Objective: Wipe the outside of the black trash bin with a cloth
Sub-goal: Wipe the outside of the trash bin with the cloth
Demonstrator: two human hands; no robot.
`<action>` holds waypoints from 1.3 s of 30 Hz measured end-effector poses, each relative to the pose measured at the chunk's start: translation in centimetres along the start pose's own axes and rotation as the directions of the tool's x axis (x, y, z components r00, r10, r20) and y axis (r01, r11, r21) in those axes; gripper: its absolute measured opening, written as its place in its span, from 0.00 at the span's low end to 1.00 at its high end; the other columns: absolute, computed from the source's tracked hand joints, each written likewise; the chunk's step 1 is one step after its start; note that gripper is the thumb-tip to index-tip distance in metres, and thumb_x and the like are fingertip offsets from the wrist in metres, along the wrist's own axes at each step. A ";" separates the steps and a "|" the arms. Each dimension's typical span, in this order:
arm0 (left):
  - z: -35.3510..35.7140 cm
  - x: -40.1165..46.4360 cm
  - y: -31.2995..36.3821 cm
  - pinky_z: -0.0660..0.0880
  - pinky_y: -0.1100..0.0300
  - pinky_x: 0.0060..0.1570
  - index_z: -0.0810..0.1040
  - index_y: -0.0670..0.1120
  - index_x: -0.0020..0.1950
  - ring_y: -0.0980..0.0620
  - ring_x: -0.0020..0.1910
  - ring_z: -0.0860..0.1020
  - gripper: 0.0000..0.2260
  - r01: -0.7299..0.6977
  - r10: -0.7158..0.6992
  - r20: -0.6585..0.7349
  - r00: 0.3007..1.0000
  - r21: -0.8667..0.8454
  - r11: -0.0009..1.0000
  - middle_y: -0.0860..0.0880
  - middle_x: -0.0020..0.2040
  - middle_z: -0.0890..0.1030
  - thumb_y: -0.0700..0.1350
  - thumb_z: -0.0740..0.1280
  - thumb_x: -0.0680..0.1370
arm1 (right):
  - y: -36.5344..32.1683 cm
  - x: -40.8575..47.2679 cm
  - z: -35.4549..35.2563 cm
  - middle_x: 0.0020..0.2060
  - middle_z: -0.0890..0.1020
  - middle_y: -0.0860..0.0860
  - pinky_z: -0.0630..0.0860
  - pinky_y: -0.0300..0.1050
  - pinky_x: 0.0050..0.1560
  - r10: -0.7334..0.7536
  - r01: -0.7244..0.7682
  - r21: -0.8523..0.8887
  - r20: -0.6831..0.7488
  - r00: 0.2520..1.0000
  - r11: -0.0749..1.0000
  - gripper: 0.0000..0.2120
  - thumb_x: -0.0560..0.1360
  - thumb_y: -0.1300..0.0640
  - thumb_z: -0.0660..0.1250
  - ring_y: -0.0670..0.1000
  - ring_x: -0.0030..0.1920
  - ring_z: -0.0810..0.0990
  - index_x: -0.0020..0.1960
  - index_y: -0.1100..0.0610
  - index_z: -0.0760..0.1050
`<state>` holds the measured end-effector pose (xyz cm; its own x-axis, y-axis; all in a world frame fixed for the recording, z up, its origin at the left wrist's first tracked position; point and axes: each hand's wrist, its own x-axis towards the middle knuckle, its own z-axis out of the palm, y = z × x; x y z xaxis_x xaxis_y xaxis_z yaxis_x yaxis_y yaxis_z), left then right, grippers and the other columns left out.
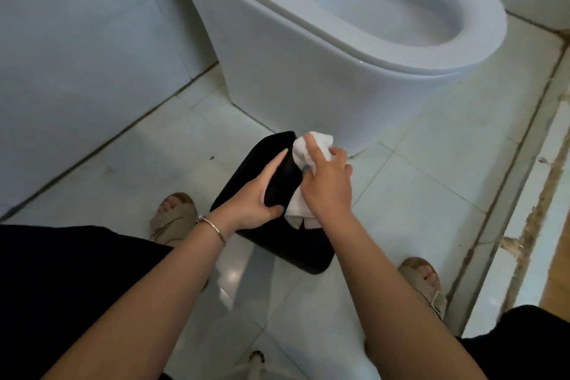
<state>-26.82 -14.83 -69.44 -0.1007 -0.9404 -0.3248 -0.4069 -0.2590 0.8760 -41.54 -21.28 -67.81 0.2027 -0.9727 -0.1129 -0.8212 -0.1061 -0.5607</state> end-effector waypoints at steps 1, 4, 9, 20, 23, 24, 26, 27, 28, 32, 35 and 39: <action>-0.1 0.1 0.0 0.63 0.72 0.65 0.45 0.58 0.79 0.69 0.70 0.62 0.47 -0.007 0.007 0.011 1.000 0.003 1.000 0.62 0.75 0.60 0.34 0.70 0.72 | 0.0 0.6 -0.1 0.69 0.61 0.56 0.69 0.47 0.47 -0.002 0.001 -0.008 -0.009 1.000 1.000 0.32 0.77 0.62 0.58 0.62 0.61 0.66 0.73 0.35 0.58; -0.1 0.4 -0.1 0.61 0.77 0.62 0.45 0.57 0.79 0.73 0.68 0.62 0.47 -0.009 0.008 0.024 1.000 0.024 1.000 0.64 0.72 0.59 0.34 0.70 0.72 | -0.1 0.9 -0.2 0.68 0.61 0.57 0.68 0.48 0.46 -0.028 0.026 -0.050 -0.021 0.999 0.998 0.32 0.77 0.62 0.58 0.63 0.60 0.65 0.74 0.36 0.58; 0.1 0.6 0.3 0.67 0.70 0.63 0.43 0.60 0.79 0.60 0.67 0.68 0.47 -0.003 0.002 0.007 1.000 0.092 0.996 0.58 0.72 0.65 0.36 0.70 0.73 | -0.1 -1.2 0.2 0.71 0.59 0.57 0.71 0.51 0.47 -0.088 0.084 -0.114 -0.023 0.996 0.990 0.30 0.78 0.59 0.58 0.62 0.61 0.65 0.74 0.36 0.57; 0.3 1.1 0.7 0.69 0.69 0.61 0.44 0.61 0.78 0.55 0.66 0.72 0.47 0.004 -0.004 0.003 1.000 0.126 0.992 0.56 0.70 0.67 0.35 0.70 0.72 | 0.9 -0.2 -0.5 0.70 0.60 0.58 0.68 0.48 0.45 -0.072 0.072 -0.108 0.004 0.997 0.992 0.30 0.78 0.60 0.58 0.62 0.59 0.66 0.75 0.38 0.56; 0.1 1.0 0.5 0.69 0.73 0.58 0.44 0.61 0.79 0.56 0.63 0.74 0.47 0.014 -0.012 -0.013 1.000 0.136 0.991 0.57 0.68 0.70 0.34 0.70 0.73 | 0.8 -3.0 0.7 0.70 0.58 0.59 0.72 0.53 0.50 -0.052 0.057 -0.110 0.043 0.998 0.992 0.32 0.77 0.60 0.59 0.62 0.60 0.65 0.75 0.38 0.55; 0.2 0.9 0.6 0.69 0.75 0.56 0.44 0.60 0.79 0.58 0.62 0.73 0.46 0.016 -0.014 -0.019 1.000 0.136 0.991 0.57 0.67 0.69 0.34 0.69 0.73 | 0.7 -3.3 0.9 0.70 0.58 0.59 0.73 0.55 0.51 -0.043 0.047 -0.104 0.040 0.998 0.993 0.32 0.77 0.60 0.59 0.62 0.60 0.65 0.75 0.38 0.55; 0.3 0.8 0.6 0.69 0.74 0.58 0.43 0.59 0.79 0.58 0.63 0.73 0.46 0.020 -0.017 -0.027 0.999 0.122 0.992 0.58 0.68 0.68 0.34 0.69 0.74 | 0.4 -2.7 0.9 0.69 0.59 0.59 0.74 0.56 0.51 -0.026 0.029 -0.087 0.031 0.999 0.996 0.33 0.76 0.61 0.60 0.62 0.59 0.65 0.75 0.38 0.55; 0.5 0.8 0.6 0.70 0.70 0.60 0.42 0.59 0.79 0.56 0.64 0.73 0.46 0.023 -0.020 -0.026 0.999 0.125 0.992 0.56 0.68 0.69 0.35 0.69 0.74 | 0.3 -2.1 0.7 0.68 0.60 0.59 0.75 0.56 0.50 -0.018 0.020 -0.081 0.025 1.000 0.996 0.33 0.76 0.61 0.60 0.62 0.59 0.65 0.75 0.38 0.56; 0.7 0.7 0.7 0.71 0.67 0.60 0.42 0.59 0.79 0.54 0.63 0.74 0.46 0.020 -0.017 -0.025 1.000 0.139 0.990 0.55 0.68 0.70 0.35 0.69 0.74 | 0.2 -1.4 0.5 0.67 0.61 0.59 0.75 0.56 0.49 -0.008 0.009 -0.074 0.010 1.000 0.997 0.33 0.75 0.61 0.60 0.62 0.58 0.65 0.75 0.39 0.56; 0.9 0.7 0.8 0.72 0.73 0.54 0.41 0.62 0.78 0.54 0.60 0.75 0.47 0.020 -0.019 -0.009 1.000 0.154 0.988 0.55 0.67 0.70 0.36 0.70 0.74 | -0.1 1.2 -0.4 0.66 0.61 0.58 0.74 0.54 0.46 0.005 -0.006 -0.100 -0.010 1.000 0.995 0.34 0.74 0.62 0.60 0.62 0.57 0.66 0.74 0.39 0.57; 0.5 1.0 0.6 0.64 0.82 0.54 0.42 0.61 0.78 0.59 0.65 0.69 0.47 0.019 -0.016 -0.023 1.000 0.162 0.987 0.59 0.68 0.66 0.35 0.70 0.73 | -0.2 0.5 -0.2 0.68 0.60 0.60 0.73 0.54 0.46 -0.058 0.061 -0.170 0.018 0.998 0.984 0.35 0.74 0.62 0.60 0.63 0.57 0.66 0.75 0.39 0.54; 0.3 0.9 0.4 0.66 0.74 0.60 0.43 0.60 0.79 0.61 0.67 0.69 0.47 0.017 -0.014 -0.019 1.000 0.149 0.989 0.59 0.69 0.66 0.35 0.69 0.72 | 0.0 -2.1 0.7 0.70 0.58 0.60 0.73 0.56 0.49 -0.109 0.117 -0.208 0.048 0.993 0.971 0.36 0.73 0.63 0.60 0.63 0.56 0.66 0.75 0.38 0.54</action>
<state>-27.36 -15.74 -69.53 -0.0781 -0.9406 -0.3304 -0.5395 -0.2388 0.8074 -41.63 -19.09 -68.14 0.3167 -0.9442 -0.0905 -0.8847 -0.2596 -0.3873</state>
